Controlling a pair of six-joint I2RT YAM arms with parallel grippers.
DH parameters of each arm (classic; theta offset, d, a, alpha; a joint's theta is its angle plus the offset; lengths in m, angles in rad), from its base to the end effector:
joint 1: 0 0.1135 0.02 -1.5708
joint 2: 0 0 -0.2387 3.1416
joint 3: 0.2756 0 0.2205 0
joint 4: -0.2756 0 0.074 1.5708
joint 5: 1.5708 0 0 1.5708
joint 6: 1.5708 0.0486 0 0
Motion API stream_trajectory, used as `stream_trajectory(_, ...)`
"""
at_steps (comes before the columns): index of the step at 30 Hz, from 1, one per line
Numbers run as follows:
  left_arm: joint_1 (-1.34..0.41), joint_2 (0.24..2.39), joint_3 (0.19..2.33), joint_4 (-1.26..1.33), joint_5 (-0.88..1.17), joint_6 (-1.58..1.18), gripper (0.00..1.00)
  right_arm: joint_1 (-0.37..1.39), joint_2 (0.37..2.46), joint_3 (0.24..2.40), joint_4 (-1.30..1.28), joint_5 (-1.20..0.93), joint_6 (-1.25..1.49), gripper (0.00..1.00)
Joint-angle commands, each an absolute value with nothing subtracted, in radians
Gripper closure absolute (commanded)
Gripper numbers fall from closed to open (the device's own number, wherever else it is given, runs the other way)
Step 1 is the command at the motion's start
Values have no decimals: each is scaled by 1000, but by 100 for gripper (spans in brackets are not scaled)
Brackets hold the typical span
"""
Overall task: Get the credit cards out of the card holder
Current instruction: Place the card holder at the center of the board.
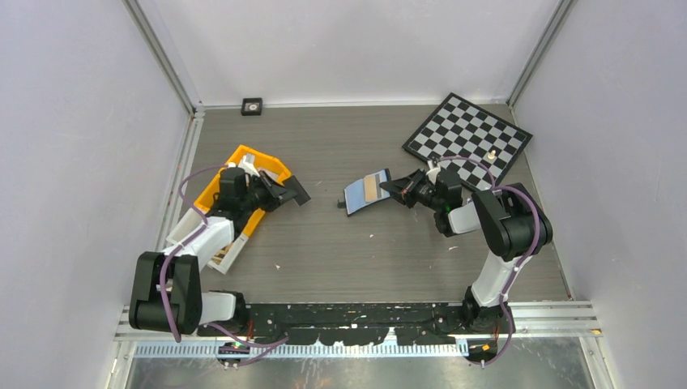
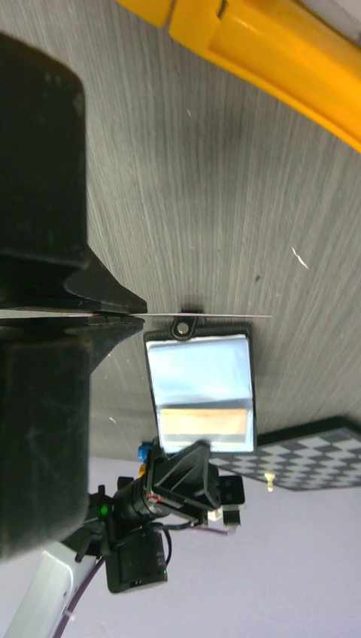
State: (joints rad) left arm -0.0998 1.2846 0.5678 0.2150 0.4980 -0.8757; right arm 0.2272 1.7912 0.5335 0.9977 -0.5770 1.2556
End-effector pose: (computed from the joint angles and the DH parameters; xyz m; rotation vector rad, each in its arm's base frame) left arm 0.2507 -0.0484 0.1922 -0.5195 2.1364 -1.0915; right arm 0.2917 0.0946 0.1335 0.5979 2.0044 1.5051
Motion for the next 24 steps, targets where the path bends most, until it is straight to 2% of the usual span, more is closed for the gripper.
stream_trajectory(1, -91, 1271, 614, 132, 439, -829, 100, 227, 1744, 566, 1002, -566, 1229, 100)
stream_trajectory(9, -83, 1243, 624, 59, 353, -817, 100, 227, 1746, 567, 1003, -570, 1233, 100)
stream_trajectory(20, -83, 1227, 606, 96, 378, -812, 100, 227, 1756, 572, 1011, -578, 1243, 100)
stream_trajectory(24, -83, 1223, 612, 72, 351, -811, 100, 227, 1757, 586, 939, -566, 1214, 98)
